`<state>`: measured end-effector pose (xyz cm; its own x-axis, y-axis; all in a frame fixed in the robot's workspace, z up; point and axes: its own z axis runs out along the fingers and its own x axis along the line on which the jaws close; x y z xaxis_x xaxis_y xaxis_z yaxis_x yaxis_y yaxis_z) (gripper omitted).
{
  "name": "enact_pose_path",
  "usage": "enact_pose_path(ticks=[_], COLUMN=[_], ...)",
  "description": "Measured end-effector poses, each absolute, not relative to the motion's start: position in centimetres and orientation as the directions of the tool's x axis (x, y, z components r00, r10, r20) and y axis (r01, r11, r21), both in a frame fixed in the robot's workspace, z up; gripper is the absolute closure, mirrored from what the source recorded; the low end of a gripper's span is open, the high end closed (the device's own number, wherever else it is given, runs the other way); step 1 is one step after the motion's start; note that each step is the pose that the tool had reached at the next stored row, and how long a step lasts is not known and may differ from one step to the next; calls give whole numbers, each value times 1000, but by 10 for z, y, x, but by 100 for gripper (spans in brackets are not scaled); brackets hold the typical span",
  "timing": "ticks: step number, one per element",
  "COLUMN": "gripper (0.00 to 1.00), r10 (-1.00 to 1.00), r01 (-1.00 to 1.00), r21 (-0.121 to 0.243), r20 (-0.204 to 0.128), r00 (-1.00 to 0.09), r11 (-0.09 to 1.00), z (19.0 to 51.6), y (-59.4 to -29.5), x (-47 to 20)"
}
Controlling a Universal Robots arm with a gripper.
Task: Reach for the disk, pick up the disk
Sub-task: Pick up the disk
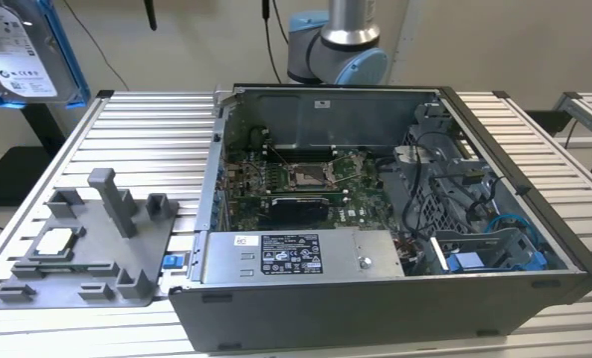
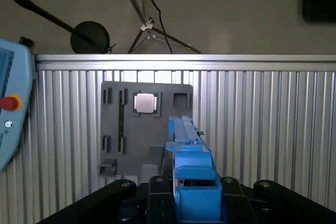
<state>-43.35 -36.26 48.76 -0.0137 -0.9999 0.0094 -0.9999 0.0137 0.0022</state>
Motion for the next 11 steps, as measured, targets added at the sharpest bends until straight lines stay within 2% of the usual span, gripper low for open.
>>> enact_pose_path(ticks=[11], gripper=[100], r10=[-1000], r01=[-1000], r21=[3], r20=[9], r00=[-14], r11=[14], z=[488], y=[-363], x=[-405])
